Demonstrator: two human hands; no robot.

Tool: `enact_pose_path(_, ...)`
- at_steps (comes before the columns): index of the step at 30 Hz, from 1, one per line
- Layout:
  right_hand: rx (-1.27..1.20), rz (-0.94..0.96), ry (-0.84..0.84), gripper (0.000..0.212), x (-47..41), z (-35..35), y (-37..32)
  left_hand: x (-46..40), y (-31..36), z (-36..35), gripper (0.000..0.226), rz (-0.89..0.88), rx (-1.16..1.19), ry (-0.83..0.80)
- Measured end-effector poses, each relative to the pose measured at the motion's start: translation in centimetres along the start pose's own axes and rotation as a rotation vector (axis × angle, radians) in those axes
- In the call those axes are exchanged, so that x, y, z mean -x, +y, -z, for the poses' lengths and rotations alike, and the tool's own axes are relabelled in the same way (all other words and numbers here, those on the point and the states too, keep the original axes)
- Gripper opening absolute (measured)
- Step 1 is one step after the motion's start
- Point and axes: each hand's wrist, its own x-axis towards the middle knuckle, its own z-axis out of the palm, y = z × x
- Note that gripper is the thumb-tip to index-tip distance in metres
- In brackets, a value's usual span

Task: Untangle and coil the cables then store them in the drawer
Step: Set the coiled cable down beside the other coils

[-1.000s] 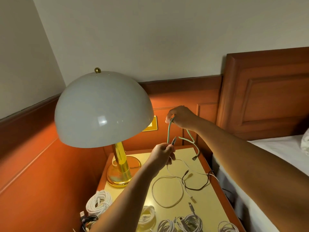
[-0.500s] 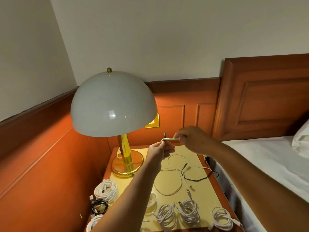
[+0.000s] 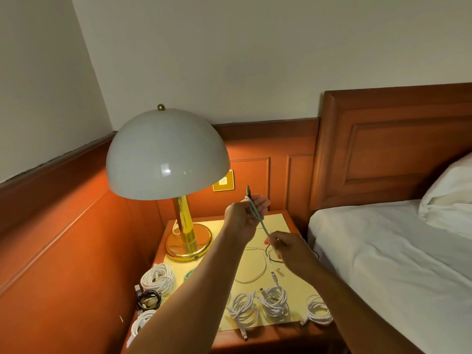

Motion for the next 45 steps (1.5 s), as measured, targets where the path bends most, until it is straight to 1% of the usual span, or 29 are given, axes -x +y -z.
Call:
enact_pose_path(4, 0.06, -0.022, -0.017, 0.027, -0.9, 2.5, 0.2, -0.1, -0.2, -1.7, 0.031, -0.007, 0.055, -0.047)
enact_pose_path(7, 0.032, -0.058, -0.01, 0.023, -1.2, 4.9, -0.2, 0.2, -0.9, -3.2, 0.033, -0.037, 0.05, -0.061)
enact_pose_path(9, 0.023, -0.066, -0.013, 0.021, -0.8, 6.2, -0.6, 0.6, -1.2, -4.3, 0.033, -0.051, 0.066, -0.098)
enact_pose_path(13, -0.098, -0.103, -0.016, 0.022, 1.6, 7.3, -1.3, 1.5, -1.7, -6.1, 0.031, -0.056, 0.048, -0.158)
enact_pose_path(19, -0.276, -0.118, -0.05, 0.022, 5.9, 6.3, -2.0, 5.1, -2.3, -7.5, 0.032, -0.01, -0.013, -0.224)
enact_pose_path(24, -0.376, -0.13, -0.077, 0.02, 10.0, 4.9, -2.1, 9.1, -2.7, -6.3, 0.03, 0.044, -0.155, -0.263)
enact_pose_path(26, -0.4, -0.141, -0.082, 0.022, 11.4, 4.3, -2.0, 10.9, -2.9, -5.6, 0.03, 0.063, -0.169, -0.283)
enact_pose_path(29, -0.373, -0.178, -0.091, 0.03, 13.4, 3.5, -1.8, 13.6, -3.4, -4.8, 0.03, 0.084, -0.163, -0.333)
enact_pose_path(34, -0.419, -0.225, -0.155, 0.031, 15.6, 2.7, -1.8, 16.5, -4.7, -3.6, 0.031, 0.032, -0.247, -0.37)
enact_pose_path(37, -0.455, -0.247, -0.152, 0.036, 15.7, 2.3, -1.9, 17.6, -5.1, -2.3, 0.029, -0.01, -0.317, -0.371)
enact_pose_path(39, -0.437, -0.244, -0.126, 0.038, 15.2, 1.7, -1.9, 18.1, -4.8, -1.1, 0.027, -0.033, -0.358, -0.36)
enact_pose_path(45, -0.305, -0.188, -0.093, 0.031, 13.6, -0.3, -3.0, 19.4, -3.4, 1.6, 0.021, -0.056, -0.371, -0.312)
